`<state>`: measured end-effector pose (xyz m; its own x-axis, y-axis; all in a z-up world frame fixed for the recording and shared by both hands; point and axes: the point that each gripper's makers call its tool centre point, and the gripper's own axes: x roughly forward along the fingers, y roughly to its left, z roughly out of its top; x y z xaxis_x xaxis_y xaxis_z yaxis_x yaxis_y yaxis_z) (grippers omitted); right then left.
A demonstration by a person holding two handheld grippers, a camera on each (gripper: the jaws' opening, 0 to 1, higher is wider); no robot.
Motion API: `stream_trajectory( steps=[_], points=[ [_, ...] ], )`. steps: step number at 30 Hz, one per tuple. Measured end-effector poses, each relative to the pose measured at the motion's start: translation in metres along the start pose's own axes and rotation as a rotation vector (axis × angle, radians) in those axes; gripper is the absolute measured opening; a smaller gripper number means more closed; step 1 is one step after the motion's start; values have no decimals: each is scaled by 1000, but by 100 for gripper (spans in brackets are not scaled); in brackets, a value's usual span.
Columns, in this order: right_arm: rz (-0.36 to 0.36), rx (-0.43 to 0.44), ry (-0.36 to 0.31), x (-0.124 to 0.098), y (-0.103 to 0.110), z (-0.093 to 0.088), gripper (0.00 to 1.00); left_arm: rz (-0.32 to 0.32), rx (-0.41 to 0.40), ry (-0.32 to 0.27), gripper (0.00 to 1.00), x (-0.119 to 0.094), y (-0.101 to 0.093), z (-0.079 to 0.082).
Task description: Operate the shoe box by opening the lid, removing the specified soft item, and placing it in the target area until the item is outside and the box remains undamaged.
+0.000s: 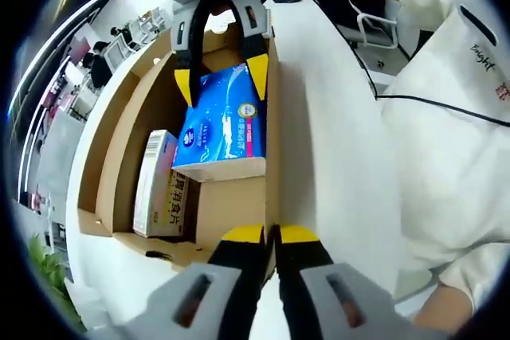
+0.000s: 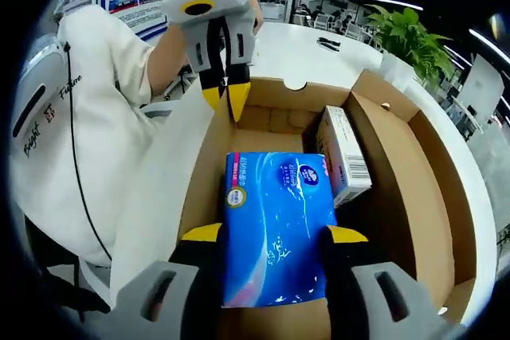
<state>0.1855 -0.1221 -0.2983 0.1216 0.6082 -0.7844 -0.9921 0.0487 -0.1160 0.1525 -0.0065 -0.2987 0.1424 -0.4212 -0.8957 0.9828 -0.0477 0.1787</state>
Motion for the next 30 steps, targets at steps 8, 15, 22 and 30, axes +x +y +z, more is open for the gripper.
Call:
stream_trajectory(
  steps=[8,15,22,30],
  points=[
    [15,-11,52,-7,-3,-9,50,-10,-7,-3,4,1,-1,1],
    [7,0,132,-12,-9,-18,50,-8,6,-21,3,1,-2,0],
    [-12,-15,154,-12,-10,-19,51,-12,-6,-10,3,1,-1,1],
    [-51,-51,248,-1,-20,-20,65,0,-4,-14,4,1,-1,0]
  ],
)
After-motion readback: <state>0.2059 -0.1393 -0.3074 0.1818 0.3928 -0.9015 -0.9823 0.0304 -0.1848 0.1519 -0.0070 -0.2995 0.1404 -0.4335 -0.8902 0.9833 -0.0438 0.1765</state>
